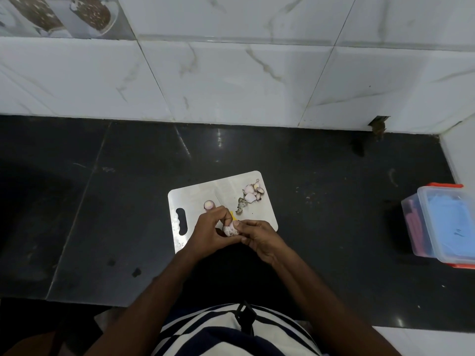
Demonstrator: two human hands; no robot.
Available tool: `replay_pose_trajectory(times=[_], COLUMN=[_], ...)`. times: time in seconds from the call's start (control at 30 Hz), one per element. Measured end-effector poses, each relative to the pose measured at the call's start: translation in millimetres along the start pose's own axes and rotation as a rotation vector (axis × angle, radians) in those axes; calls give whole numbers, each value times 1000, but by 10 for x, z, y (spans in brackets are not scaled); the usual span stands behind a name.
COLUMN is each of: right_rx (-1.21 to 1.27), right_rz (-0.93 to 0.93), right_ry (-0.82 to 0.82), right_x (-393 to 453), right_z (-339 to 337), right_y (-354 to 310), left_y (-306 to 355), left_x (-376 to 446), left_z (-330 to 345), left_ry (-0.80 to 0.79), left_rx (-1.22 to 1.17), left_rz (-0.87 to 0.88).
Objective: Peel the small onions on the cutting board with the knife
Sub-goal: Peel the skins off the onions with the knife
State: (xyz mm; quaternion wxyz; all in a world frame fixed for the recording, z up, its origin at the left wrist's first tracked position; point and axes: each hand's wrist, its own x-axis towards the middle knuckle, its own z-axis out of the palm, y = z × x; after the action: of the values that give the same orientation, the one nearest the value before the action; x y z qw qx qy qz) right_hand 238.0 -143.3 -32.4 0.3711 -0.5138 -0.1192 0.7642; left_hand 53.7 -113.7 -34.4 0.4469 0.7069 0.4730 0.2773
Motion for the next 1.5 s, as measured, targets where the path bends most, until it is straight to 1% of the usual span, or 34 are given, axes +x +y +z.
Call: replay_pose_trajectory(times=[0.23,0.33,0.43,0.57,0.7,0.87,0.97,1.2,1.33,1.5], right_rx=[95,97,-48,-322,-507,-487,-497,-492,-466,-380], right_rz=[-22,-64,-73,-79,-119,-95,-86,-102,-99,-84], right_ry=[95,94,2,-120,-178,-262,-294,-373,-335,-274], right_x=[-30,-77,-99,-109,-145,-189,-195,-203,-212,-217], right_z=[64,78,18,-81,-131,-138,-153,-175,-165,-169], right_y=[28,26,-89,-325,-452,-511,-538,-521,-478,-421], left_y=[57,80,119,151,210,264,297,315,307,313], left_x=[3,77,127,153,157,144,115,132,147,144], left_z=[47,-55,-143,-210,-249,-256,-251,-231,-244,-232], left_ry=[115,61,-40,-66,-95,-83,-113,-150,-169,-141], left_rx=[34,38,-3,-75,-57,-14,-40,-26,-26,-31], left_rz=[37,24,-16,-73,-45,33,10,23,53,72])
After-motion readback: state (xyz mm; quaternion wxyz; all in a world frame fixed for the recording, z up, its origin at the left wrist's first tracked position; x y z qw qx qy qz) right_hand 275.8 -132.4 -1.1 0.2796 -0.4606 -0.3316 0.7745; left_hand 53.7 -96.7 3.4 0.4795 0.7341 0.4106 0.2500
